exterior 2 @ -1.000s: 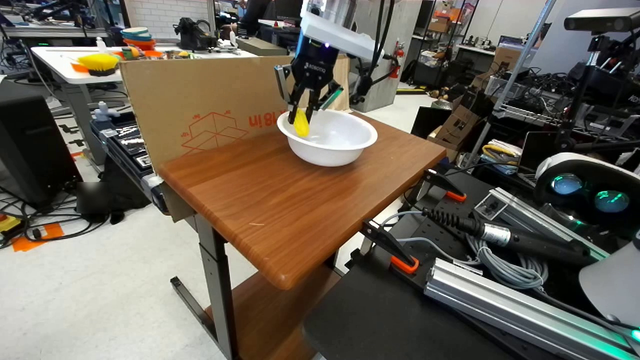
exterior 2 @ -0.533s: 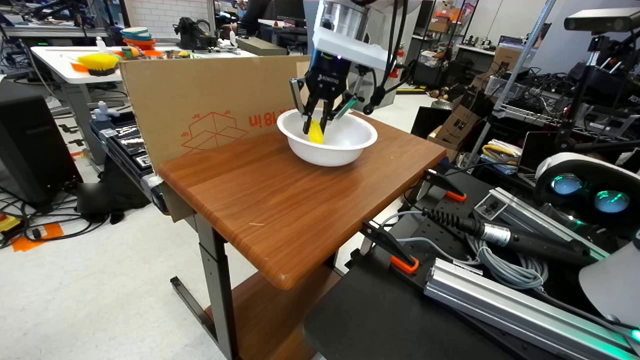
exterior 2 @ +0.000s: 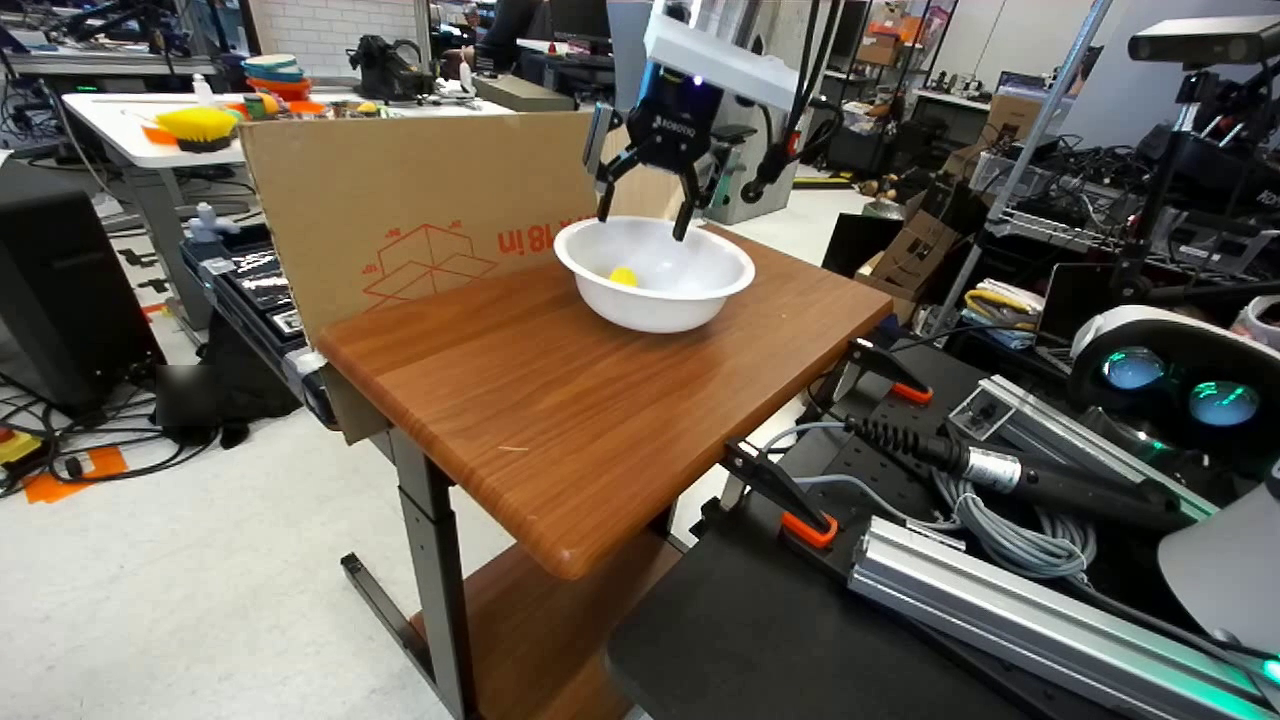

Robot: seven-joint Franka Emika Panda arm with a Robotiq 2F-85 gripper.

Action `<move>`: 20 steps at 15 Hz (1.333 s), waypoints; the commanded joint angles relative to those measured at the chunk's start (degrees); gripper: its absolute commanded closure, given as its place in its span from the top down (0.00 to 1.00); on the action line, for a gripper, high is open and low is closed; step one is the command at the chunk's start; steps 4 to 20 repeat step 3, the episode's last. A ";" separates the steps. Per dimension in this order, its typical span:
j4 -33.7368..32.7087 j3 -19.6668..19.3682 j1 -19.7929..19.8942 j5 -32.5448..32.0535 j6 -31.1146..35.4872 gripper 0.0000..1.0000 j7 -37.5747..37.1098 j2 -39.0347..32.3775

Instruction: Pick up the yellow object and put it in the bowl

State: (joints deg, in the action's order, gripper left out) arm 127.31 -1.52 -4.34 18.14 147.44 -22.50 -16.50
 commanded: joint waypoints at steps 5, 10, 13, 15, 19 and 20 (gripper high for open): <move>2.72 0.71 0.90 -0.31 -0.17 1.00 -0.23 4.70; 2.72 0.71 0.90 -0.31 -0.17 1.00 -0.23 4.70; 2.72 0.71 0.90 -0.31 -0.17 1.00 -0.23 4.70; 2.72 0.71 0.90 -0.31 -0.17 1.00 -0.23 4.70; 2.72 0.71 0.90 -0.31 -0.17 1.00 -0.23 4.70; 2.72 0.71 0.90 -0.31 -0.17 1.00 -0.23 4.70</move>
